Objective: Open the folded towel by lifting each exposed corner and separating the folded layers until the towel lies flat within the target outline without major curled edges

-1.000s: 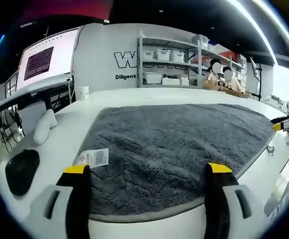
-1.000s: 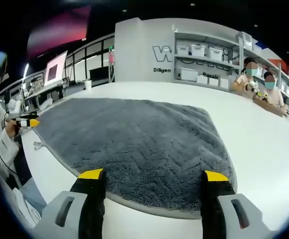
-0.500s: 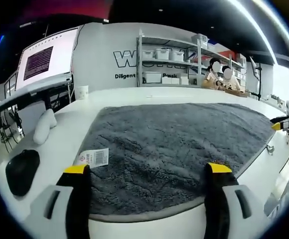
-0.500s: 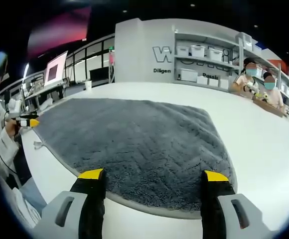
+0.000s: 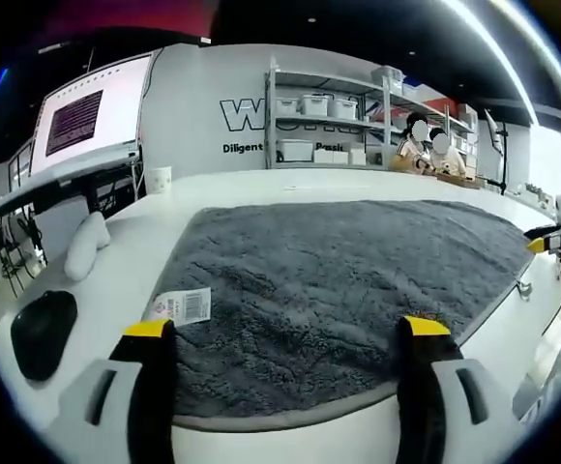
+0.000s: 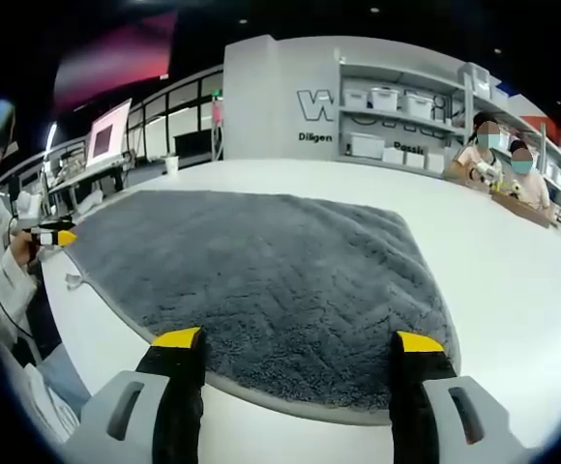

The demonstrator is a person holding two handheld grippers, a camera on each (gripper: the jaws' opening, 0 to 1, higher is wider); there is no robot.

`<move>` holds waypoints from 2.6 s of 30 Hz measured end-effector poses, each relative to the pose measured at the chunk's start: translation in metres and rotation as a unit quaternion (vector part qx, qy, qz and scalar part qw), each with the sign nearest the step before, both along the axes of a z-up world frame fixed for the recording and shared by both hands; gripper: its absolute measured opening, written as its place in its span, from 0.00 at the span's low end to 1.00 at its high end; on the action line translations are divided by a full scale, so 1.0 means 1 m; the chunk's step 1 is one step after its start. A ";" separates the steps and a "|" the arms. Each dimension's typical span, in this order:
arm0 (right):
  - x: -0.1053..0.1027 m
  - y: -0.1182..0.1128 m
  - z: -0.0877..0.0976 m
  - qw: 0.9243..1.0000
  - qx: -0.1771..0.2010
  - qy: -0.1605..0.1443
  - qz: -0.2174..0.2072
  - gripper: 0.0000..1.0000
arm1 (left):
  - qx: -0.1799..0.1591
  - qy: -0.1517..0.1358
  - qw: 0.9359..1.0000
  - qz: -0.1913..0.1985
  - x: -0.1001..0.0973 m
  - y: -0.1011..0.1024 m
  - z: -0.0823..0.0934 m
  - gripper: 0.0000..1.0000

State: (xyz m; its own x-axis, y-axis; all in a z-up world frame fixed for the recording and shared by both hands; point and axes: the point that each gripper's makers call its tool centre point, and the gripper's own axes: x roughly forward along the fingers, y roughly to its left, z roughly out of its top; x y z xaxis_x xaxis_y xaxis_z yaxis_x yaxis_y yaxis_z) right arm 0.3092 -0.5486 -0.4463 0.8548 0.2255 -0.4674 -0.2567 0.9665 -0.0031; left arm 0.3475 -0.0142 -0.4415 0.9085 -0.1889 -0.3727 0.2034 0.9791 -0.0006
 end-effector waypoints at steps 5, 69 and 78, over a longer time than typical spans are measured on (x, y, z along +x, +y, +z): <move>0.000 0.000 0.000 1.000 0.000 -0.001 0.000 0.77 | 0.000 0.000 1.000 -0.001 0.000 0.000 0.000 0.94; 0.112 -0.047 0.107 0.996 -0.042 -0.082 -0.006 0.53 | 0.011 0.015 0.999 -0.031 0.005 -0.020 0.009 0.96; 0.185 -0.075 0.096 0.996 -0.052 -0.061 -0.027 0.36 | 0.008 0.009 0.999 -0.030 0.000 -0.020 0.012 0.96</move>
